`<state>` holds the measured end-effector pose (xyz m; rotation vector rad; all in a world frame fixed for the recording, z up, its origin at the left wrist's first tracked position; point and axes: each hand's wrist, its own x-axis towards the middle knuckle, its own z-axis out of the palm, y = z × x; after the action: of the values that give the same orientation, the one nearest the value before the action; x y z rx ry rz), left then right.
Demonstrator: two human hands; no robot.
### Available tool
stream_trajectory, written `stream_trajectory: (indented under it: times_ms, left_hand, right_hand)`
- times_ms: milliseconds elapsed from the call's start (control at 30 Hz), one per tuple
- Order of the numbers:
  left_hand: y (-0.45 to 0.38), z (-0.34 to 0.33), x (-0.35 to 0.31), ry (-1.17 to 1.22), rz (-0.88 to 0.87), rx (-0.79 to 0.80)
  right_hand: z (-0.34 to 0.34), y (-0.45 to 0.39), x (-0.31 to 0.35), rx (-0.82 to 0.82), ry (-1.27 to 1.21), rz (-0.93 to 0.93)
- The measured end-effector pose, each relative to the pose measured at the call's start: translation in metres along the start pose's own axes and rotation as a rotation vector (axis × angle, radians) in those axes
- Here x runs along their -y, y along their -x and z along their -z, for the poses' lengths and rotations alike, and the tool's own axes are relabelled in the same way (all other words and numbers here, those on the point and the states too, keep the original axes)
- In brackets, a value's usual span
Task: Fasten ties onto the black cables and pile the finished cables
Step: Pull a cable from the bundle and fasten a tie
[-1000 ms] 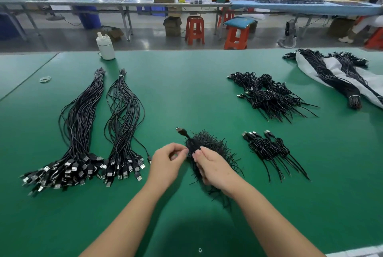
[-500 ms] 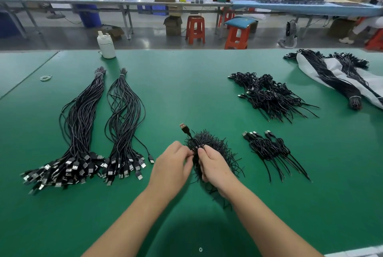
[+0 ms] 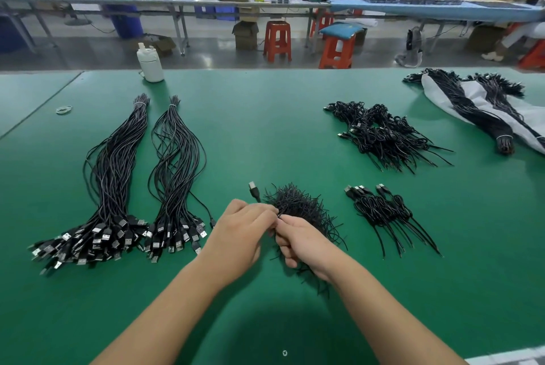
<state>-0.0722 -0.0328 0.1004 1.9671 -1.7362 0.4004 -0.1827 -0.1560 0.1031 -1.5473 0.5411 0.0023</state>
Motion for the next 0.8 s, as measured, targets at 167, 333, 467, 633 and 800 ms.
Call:
stream_trajectory:
  times_ms: [167,333,467,633,800]
  left_hand:
    - [-0.006,0.005,-0.016,0.339,0.385,-0.068]
    - [-0.010,0.007,-0.022,0.445,0.604,-0.090]
    - [-0.011,0.006,-0.020,0.480,0.702,-0.087]
    - [-0.011,0.002,-0.019,0.437,0.757,-0.021]
    - [-0.010,0.001,-0.016,0.422,0.789,0.016]
  right_hand:
    - [0.000,0.004,0.005,0.012,0.033,0.003]
    - [-0.003,0.007,0.003,-0.082,0.322,0.163]
    - [-0.005,0.006,-0.003,-0.179,0.698,0.306]
    - [-0.006,0.008,-0.006,-0.264,1.051,0.407]
    - [-0.004,0.008,-0.004,-0.253,1.189,0.423]
